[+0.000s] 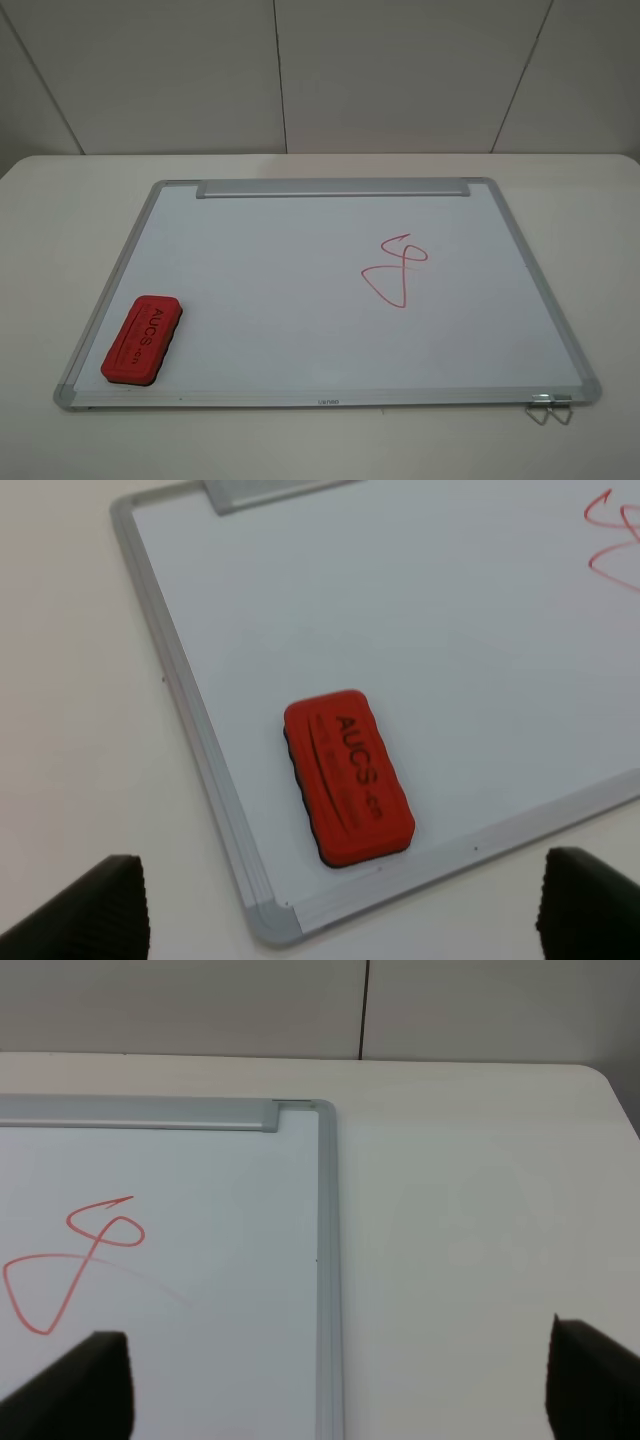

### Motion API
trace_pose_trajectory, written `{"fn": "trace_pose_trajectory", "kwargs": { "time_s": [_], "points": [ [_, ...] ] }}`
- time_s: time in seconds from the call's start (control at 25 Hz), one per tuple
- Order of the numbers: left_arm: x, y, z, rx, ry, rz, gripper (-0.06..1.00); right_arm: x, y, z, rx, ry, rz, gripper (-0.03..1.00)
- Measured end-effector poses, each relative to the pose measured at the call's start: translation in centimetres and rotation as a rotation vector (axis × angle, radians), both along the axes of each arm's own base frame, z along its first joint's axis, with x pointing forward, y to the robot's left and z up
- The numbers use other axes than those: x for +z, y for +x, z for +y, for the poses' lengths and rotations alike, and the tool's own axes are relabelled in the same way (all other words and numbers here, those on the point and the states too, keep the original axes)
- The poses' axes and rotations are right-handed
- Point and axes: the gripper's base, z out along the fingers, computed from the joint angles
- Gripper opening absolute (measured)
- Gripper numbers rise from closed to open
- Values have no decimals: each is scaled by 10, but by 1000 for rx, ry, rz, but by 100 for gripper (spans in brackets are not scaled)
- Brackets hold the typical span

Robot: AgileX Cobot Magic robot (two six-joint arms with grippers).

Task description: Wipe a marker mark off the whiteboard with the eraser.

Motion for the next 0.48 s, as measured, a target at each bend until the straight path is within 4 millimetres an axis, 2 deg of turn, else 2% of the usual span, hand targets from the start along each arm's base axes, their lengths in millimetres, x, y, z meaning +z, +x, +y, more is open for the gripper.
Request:
{"fn": "trace_pose_trajectory", "kwargs": {
  "time_s": [0.48],
  "points": [
    [-1,-4,-1,297,-2,-11,77,0,0,0,0,0,0,71]
  ]
}}
